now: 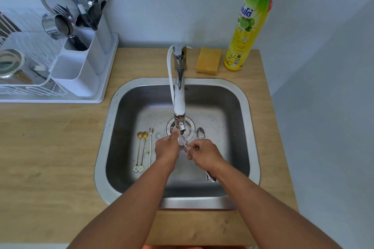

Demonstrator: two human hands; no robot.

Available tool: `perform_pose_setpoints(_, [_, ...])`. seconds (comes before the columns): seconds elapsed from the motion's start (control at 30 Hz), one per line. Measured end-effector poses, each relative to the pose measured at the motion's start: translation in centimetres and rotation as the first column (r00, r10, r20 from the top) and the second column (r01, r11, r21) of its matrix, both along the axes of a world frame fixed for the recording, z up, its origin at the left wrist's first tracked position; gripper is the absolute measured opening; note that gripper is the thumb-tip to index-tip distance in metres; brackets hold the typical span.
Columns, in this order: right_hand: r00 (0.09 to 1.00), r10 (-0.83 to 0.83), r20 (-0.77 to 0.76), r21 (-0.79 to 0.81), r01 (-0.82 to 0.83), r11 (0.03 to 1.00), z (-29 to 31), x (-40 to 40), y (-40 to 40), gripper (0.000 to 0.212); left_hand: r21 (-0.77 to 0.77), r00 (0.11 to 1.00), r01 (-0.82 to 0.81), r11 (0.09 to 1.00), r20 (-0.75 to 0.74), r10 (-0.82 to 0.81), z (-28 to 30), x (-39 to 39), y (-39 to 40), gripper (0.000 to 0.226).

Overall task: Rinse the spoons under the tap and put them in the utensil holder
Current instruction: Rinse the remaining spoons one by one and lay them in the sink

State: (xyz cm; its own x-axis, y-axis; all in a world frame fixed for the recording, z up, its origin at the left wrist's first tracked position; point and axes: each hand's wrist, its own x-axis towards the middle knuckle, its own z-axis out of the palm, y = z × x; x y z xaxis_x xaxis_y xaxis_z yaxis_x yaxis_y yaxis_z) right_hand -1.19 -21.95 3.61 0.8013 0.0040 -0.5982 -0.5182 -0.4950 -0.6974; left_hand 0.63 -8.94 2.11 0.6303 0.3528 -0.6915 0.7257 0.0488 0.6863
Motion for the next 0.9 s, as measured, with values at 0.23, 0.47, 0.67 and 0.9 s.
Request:
perform_pose_setpoints(0.23, [0.996, -0.089, 0.0, 0.068, 0.089, 0.994, 0.0, 0.4, -0.2, 0.014, -0.56, 0.997, -0.068, 0.825, -0.073, 0.033, 0.0, -0.5, 1.2, 0.033])
perform_pose_setpoints(0.47, [1.0, 0.002, 0.027, 0.002, -0.002, 1.0, 0.1, -0.1, -0.8, 0.014, -0.346, 0.997, -0.019, 0.938, -0.08, -0.009, 0.2, -0.5, -0.2, 0.02])
perform_pose_setpoints(0.67, [0.998, 0.024, 0.061, -0.029, -0.023, 0.999, 0.0, -0.3, -0.4, 0.015, -0.237, 0.989, -0.126, 0.963, -0.102, 0.104, 0.8, 0.8, -0.7, 0.029])
perform_pose_setpoints(0.9, [0.996, -0.074, -0.051, 0.209, 0.083, 0.974, 0.9, -0.4, -0.7, 0.014, -0.671, 0.993, -0.101, 0.735, -0.113, 0.034, 0.4, -1.3, 1.3, 0.042])
